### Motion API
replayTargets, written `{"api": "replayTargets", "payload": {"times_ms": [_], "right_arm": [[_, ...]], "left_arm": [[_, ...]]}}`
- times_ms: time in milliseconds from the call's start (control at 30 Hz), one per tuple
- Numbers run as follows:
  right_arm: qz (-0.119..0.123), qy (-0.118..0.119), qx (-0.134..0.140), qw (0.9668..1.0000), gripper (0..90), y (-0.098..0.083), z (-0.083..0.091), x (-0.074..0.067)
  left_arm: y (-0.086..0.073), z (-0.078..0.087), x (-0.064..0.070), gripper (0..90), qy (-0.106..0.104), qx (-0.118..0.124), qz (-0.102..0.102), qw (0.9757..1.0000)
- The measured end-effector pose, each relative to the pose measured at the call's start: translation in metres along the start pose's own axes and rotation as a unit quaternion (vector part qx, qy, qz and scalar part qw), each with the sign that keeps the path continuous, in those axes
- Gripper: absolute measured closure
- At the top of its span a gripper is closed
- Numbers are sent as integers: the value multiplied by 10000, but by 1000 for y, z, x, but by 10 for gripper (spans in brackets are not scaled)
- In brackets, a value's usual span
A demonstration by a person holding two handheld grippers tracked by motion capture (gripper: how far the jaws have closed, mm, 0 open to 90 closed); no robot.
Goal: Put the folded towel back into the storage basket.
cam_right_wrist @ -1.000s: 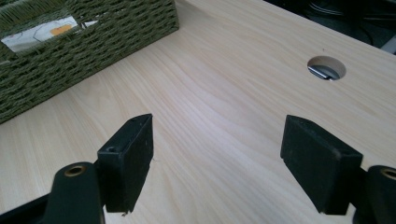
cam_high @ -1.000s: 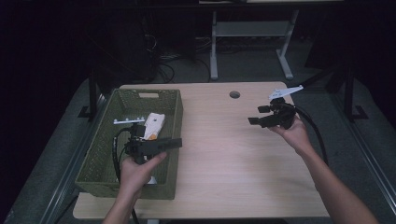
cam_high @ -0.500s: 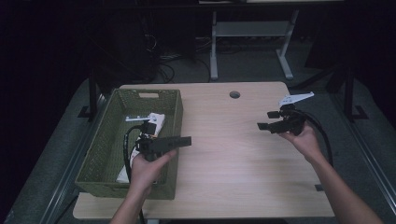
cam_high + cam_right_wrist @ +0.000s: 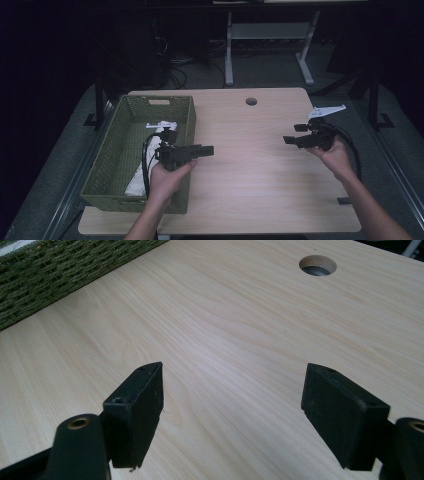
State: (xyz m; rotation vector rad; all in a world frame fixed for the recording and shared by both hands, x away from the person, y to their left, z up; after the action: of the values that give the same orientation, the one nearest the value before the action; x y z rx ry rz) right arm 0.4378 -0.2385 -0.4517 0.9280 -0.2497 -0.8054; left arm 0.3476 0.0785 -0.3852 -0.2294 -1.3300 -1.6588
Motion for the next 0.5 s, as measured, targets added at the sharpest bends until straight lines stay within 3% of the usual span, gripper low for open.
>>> {"api": "replayTargets", "payload": {"times_ms": [500], "right_arm": [[-76, -48, 23, 10000, 246, -18, 9, 7]], "left_arm": [[-2, -23, 12, 283, -123, -91, -118, 9998]]}}
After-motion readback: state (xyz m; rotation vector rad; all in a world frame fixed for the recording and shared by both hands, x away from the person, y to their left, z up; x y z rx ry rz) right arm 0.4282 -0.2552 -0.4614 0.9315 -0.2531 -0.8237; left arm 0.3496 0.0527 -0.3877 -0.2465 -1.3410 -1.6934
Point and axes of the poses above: each handheld gripper's, and its own axes: z roughly backward along the jaws, y roughly out of its top, x roughly to its right, the point moved 9 cm from there along -z, roughly forward along the jaws, and after that the axes turned 3 degrees about x, right-handed, at the moved point
